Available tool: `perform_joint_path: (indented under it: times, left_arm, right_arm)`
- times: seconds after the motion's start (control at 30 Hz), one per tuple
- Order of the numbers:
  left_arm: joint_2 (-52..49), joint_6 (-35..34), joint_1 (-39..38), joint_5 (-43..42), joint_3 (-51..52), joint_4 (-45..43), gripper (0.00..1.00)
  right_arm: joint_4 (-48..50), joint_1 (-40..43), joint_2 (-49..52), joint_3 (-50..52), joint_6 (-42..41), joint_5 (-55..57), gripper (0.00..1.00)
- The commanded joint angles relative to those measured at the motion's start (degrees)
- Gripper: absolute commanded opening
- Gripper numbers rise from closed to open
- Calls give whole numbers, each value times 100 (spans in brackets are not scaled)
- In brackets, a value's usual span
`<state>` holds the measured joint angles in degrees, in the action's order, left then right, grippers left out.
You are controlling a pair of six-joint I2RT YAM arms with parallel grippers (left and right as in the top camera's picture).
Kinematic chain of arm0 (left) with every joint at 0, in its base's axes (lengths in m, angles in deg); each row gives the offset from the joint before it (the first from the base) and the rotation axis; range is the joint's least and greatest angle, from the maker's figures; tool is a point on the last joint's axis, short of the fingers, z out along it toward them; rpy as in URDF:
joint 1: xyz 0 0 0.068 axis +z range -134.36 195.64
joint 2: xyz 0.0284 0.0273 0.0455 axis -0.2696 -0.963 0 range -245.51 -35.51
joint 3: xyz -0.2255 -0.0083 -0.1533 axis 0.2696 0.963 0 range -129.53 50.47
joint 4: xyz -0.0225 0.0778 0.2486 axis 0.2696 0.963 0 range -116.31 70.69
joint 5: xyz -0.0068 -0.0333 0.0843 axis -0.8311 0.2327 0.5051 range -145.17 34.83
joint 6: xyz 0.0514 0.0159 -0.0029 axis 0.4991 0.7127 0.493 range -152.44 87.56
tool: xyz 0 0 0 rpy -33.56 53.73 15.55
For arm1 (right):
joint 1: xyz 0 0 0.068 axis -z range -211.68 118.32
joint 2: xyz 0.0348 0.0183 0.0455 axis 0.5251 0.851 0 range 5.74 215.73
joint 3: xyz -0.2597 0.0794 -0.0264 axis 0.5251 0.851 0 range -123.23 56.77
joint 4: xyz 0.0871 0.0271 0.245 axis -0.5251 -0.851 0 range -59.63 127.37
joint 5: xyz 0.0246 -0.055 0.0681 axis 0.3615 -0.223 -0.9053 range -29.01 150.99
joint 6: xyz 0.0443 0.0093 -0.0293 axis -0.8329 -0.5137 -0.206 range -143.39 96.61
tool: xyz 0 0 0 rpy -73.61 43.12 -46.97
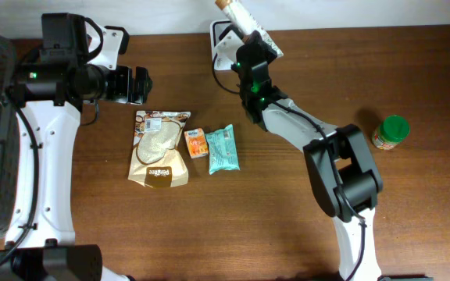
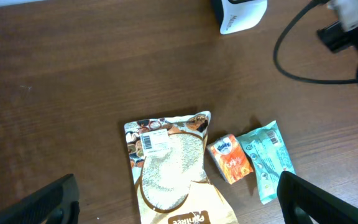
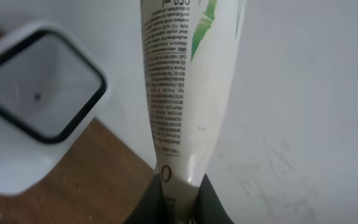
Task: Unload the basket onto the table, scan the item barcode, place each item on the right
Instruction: 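Lift the tube and hold it up to the white scanner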
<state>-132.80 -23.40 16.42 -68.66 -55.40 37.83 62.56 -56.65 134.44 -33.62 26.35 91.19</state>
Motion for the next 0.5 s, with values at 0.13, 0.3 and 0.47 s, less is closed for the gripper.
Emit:
perform_joint_path:
  times: [0.13,0.3,0.47]
  left_arm:
    - [-17,94,15,-20,-20,4,99]
    - [-17,94,15,-20,-20,4,99]
    - [-17,94,15,-20,-20,4,99]
  right_arm:
    - [173,-57,326,-179,1220,15,4]
    - [273,-57,326,-179,1217,7,4]
    - [313,-59,326,-179,1139,-15,4]
